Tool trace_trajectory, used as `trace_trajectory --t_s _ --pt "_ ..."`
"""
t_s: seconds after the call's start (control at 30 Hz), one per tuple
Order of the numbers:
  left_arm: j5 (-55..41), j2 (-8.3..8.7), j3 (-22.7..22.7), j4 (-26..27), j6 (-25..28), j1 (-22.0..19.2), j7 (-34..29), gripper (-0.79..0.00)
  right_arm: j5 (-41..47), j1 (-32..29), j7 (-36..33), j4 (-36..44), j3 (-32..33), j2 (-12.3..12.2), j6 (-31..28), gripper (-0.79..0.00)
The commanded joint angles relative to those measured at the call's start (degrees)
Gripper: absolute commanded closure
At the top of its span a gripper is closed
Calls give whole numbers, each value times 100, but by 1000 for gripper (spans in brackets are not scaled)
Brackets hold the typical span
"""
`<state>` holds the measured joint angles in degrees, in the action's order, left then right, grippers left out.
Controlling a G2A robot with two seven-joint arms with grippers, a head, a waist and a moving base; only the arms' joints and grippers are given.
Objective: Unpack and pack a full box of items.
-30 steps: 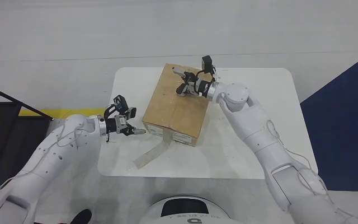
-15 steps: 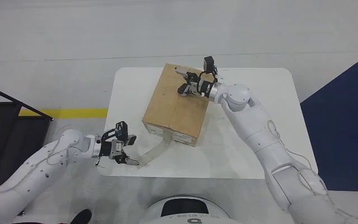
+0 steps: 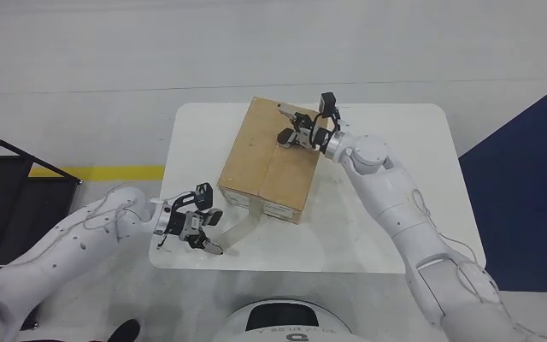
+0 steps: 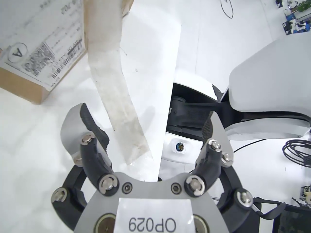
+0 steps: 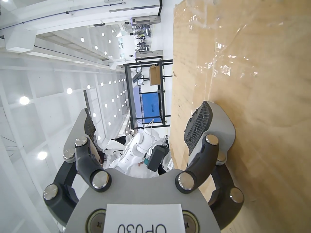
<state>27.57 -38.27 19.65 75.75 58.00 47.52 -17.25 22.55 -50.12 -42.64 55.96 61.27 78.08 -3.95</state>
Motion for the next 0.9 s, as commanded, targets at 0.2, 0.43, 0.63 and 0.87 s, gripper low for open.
trace_trajectory --t_s 0.2,0.43,0.63,0.87 --pt "112 -701 -312 -772 -1 -402 -38 -785 37 -51 19 -63 97 -19 7 -785" --pt "86 -1178 -421 -1138 0 -573 121 -785 65 -89 20 -75 179 -37 22 -785" --pt "-94 -1270 -331 -1341 0 -739 404 -785 167 -261 -42 104 381 -86 -383 -785" --pt "-19 -1169 -305 -1215 0 -749 582 -785 342 -669 -245 629 749 -188 -995 -785"
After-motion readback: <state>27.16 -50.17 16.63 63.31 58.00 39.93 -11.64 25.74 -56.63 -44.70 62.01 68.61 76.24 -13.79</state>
